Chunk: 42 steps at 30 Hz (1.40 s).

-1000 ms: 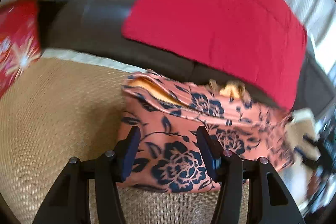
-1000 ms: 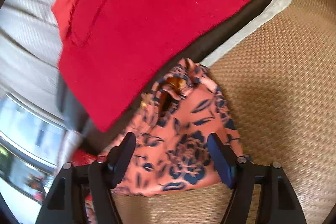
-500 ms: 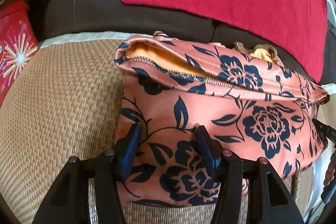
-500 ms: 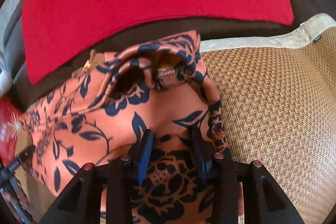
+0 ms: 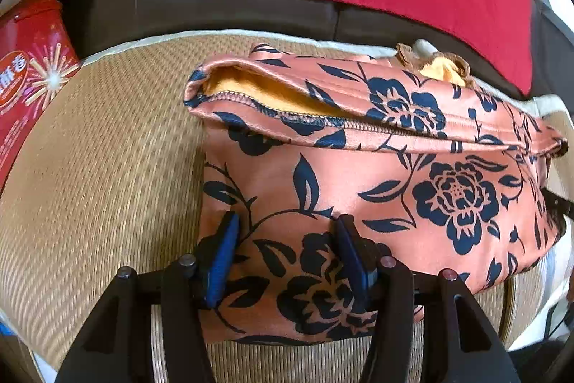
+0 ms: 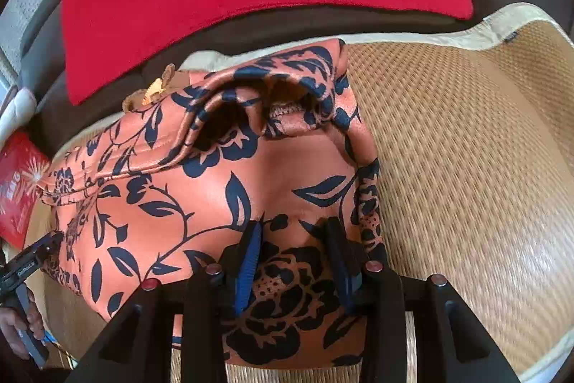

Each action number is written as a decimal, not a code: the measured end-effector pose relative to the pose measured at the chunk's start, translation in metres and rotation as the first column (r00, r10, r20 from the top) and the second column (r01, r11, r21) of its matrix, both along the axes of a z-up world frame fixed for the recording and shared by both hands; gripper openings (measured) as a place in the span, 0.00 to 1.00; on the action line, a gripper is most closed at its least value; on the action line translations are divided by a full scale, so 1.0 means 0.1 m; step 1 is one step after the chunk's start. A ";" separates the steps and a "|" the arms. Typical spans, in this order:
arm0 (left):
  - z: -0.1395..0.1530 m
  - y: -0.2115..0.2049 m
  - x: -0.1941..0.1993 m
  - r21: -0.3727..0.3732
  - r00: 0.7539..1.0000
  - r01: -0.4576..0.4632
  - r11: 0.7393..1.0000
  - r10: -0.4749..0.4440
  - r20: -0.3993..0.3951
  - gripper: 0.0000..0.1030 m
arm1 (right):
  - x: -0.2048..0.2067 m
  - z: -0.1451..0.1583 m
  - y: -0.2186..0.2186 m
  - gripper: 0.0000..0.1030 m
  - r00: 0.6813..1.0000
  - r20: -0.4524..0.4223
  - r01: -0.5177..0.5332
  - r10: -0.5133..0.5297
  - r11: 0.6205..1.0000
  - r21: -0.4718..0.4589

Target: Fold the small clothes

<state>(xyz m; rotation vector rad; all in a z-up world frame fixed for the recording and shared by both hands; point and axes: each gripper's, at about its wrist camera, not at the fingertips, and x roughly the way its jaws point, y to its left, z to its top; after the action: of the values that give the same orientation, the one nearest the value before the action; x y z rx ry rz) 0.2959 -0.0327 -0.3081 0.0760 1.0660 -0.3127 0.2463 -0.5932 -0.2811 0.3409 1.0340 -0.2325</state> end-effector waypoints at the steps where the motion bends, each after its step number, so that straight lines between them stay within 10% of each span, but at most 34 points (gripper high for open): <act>1: 0.01 0.01 -0.03 0.003 1.000 0.002 1.000 -0.002 -0.003 0.54 | -0.02 0.01 0.02 0.41 1.000 -0.005 -0.001 0.001 1.000 -0.005; 9: 0.40 -0.26 0.22 -0.079 1.000 0.013 0.997 -0.012 0.016 0.54 | -0.06 0.48 0.18 0.38 0.991 0.124 -0.043 0.039 0.998 0.034; 17: 0.16 -0.92 0.55 -0.035 0.993 0.095 0.995 -0.097 -0.061 0.53 | 0.64 0.19 0.39 0.34 0.991 0.077 -0.109 0.107 0.993 0.035; 27: 0.48 -0.67 1.06 -0.319 0.976 -0.081 0.944 0.140 0.167 0.54 | 0.95 0.29 0.18 0.34 0.928 0.374 -0.076 0.003 0.980 0.181; 36: 0.14 -0.68 1.14 -0.037 0.988 -0.146 0.989 0.148 0.052 0.55 | 1.05 0.14 0.45 0.34 0.949 0.302 -0.150 0.089 0.971 0.185; 39: 0.20 -0.75 1.12 -0.029 0.989 -0.129 0.991 0.130 0.070 0.55 | 1.12 -0.04 0.64 0.34 0.972 0.207 -0.135 0.109 0.984 0.116; 42: 0.40 -0.54 0.98 -0.060 0.980 -0.169 0.984 0.175 0.098 0.55 | 1.03 0.22 0.89 0.34 0.940 0.293 -0.208 0.175 0.974 0.086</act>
<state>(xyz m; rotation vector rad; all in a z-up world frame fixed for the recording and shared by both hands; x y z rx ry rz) 0.3940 -0.0865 -0.2678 -0.0462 0.9542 -0.1776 0.3497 -0.5042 -0.2593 0.3642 0.7909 0.0532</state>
